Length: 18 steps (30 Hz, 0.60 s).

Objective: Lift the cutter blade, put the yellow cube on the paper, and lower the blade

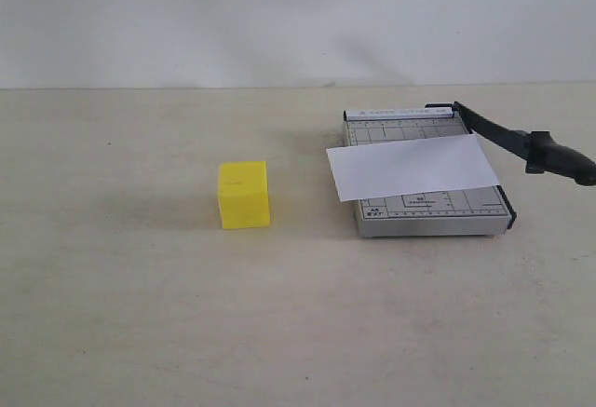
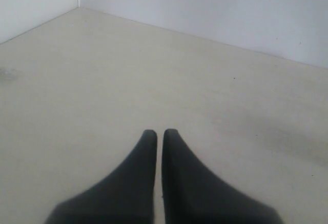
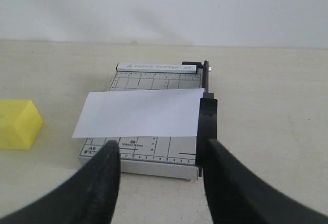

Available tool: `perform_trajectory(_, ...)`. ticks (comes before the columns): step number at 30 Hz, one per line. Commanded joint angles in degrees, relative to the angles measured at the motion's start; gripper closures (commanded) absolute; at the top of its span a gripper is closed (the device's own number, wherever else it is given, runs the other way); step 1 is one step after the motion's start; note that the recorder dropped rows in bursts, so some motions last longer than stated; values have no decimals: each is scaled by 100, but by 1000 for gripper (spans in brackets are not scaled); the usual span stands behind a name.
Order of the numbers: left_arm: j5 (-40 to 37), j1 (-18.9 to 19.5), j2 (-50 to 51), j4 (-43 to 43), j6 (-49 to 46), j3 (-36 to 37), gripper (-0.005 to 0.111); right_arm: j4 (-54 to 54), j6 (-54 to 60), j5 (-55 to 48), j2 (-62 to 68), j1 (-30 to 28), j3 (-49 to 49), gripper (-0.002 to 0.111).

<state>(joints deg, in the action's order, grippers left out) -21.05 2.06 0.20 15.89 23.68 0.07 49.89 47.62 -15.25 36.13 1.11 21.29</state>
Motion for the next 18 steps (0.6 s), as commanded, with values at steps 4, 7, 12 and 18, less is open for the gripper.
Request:
perform_trajectory(4,9,12,-20,1,25,-7,102,120,-841,443,-1365,5,-981,60)
perform_trajectory(7,9,12,-20,152,-188,-7,102,120,-1027,673,-1569,5,-1278,60)
perform_trajectory(12,9,12,-20,419,-319,-7,102,120,-1189,879,-1609,5,-1462,74)
perform_trajectory(18,9,12,-20,419,-319,-7,102,159,-1217,1210,-1609,5,-1462,108)
